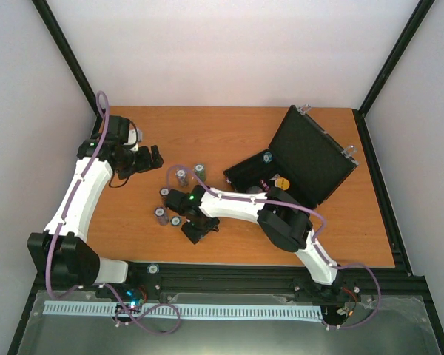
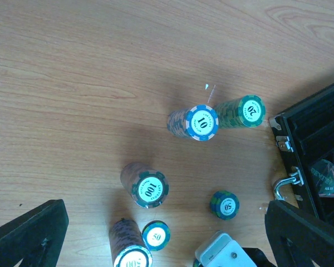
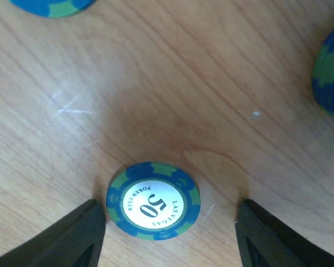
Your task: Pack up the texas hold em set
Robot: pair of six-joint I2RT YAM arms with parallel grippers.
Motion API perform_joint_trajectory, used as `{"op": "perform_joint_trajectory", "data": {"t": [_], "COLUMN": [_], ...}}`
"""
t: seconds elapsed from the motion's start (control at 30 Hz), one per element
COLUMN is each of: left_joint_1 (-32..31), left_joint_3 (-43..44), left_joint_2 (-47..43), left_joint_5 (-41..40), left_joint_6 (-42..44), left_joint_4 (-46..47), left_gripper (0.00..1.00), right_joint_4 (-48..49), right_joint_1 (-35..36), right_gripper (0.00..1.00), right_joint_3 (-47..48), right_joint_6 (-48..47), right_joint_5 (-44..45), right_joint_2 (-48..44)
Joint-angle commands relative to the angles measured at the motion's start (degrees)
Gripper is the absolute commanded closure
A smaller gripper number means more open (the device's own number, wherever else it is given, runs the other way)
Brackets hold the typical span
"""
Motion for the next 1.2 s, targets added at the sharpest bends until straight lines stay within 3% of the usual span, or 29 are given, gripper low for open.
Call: {"op": "perform_joint_trajectory", "data": {"t": [0.0,0.27,0.57,0.67,0.87,1.17], "left_joint_1": [-0.05,-0.04,-0.08,-0.05,-0.1,-0.08], "left_joint_3": [-0.13,-0.27,-0.56,-0.56,-0.53,0.23], "left_joint_2": [-1.05,-0.68,-0.42,-0.34,-0.16,-0.33], "left_joint_5": [0.38,0.46,0.67,0.57,0.87,0.59], "left_joint_6": [0.02,0.26,0.34,0.42,0.4,0.74], "left_joint_4": [0.33,0.49,0.81,0.86,0.93,0.37], "left_gripper": [0.0,0.0,0.0,0.0,0.0,0.0], "right_joint_4": [0.92,-1.07,-2.6,-2.85,-4.47,-5.44], "right_joint_1": [-0.28,-0.3,-1.05,-1.5,-2.17,-3.08], "right_gripper": [0.39,0.64,0.68,0.62,0.29,0.31], "right_joint_3": [-0.24,2.53,3.06,3.24,6.24,10.55], "right_joint_6": [-0.27,-0.79,-0.4,-0.7,0.71,1.16], "right_joint_5": [-0.08,0.31,2.31,2.74,4.43,1.91], "right_joint_2": [2.02,3.49,2.04,1.09,1.12,4.6]}}
